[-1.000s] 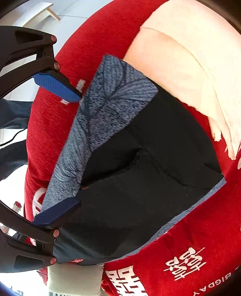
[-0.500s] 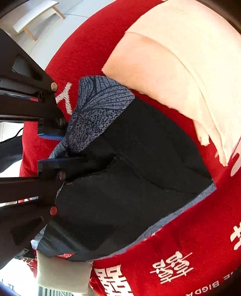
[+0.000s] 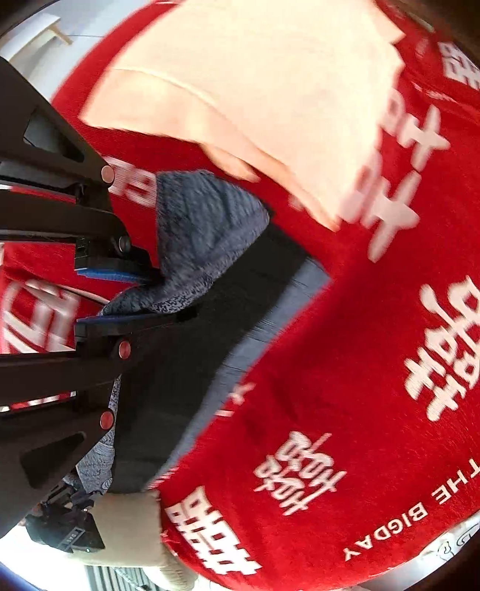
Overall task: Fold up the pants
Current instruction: 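Lift the hem with both grippers and fold it over the pants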
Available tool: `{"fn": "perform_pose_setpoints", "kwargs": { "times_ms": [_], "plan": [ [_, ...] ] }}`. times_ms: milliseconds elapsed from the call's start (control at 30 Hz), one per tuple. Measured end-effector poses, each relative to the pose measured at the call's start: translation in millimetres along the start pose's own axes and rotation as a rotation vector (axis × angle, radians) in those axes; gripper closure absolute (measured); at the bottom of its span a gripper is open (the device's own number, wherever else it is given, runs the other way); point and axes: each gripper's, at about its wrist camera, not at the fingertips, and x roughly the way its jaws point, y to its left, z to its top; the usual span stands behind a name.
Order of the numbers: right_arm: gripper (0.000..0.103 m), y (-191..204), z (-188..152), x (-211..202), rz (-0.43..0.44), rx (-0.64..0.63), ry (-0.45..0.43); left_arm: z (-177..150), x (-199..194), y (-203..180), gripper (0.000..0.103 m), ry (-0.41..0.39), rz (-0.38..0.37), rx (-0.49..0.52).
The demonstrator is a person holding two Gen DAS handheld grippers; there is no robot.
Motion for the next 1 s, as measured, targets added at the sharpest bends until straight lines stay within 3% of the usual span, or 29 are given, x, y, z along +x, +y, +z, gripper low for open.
{"fn": "perform_pose_setpoints", "kwargs": {
  "times_ms": [133, 267, 433, 533, 600, 633, 667, 700, 733, 767, 833, 933, 1000],
  "plan": [
    [0.097, 21, 72, 26, -0.061, -0.066, 0.045, 52, 41, -28, 0.087, -0.024, 0.042, 0.028],
    [0.097, 17, 135, 61, -0.150, -0.098, 0.094, 91, 104, -43, 0.087, 0.005, 0.113, 0.039],
    [0.096, -13, 181, 107, -0.277, -0.127, 0.177, 107, 169, -44, 0.086, 0.049, 0.204, 0.045],
    [0.096, -30, 189, 123, -0.349, -0.126, 0.213, 106, 181, -47, 0.082, 0.050, 0.263, 0.051],
    [0.093, -32, 190, 124, -0.344, -0.105, 0.215, 106, 177, -53, 0.080, 0.052, 0.288, 0.076],
    [0.085, -30, 190, 122, -0.339, -0.097, 0.217, 104, 173, -56, 0.073, 0.050, 0.297, 0.092],
    [0.068, -27, 191, 118, -0.340, -0.101, 0.213, 103, 168, -61, 0.052, 0.041, 0.313, 0.106],
    [0.058, -19, 190, 113, -0.340, -0.117, 0.203, 101, 157, -67, 0.038, 0.007, 0.355, 0.131],
    [0.040, -12, 188, 109, -0.343, -0.133, 0.193, 99, 148, -70, 0.026, -0.024, 0.381, 0.152],
    [0.037, 0, 184, 102, -0.366, -0.166, 0.169, 97, 140, -75, 0.026, -0.046, 0.396, 0.175],
    [0.038, 20, 174, 99, -0.417, -0.250, 0.196, 91, 135, -83, 0.026, -0.039, 0.394, 0.221],
    [0.062, 44, 156, 111, -0.461, -0.378, 0.239, 81, 156, -96, 0.026, 0.008, 0.404, 0.286],
    [0.065, 47, 148, 135, -0.505, -0.460, 0.295, 79, 179, -92, 0.026, 0.039, 0.421, 0.302]
  ]
}}
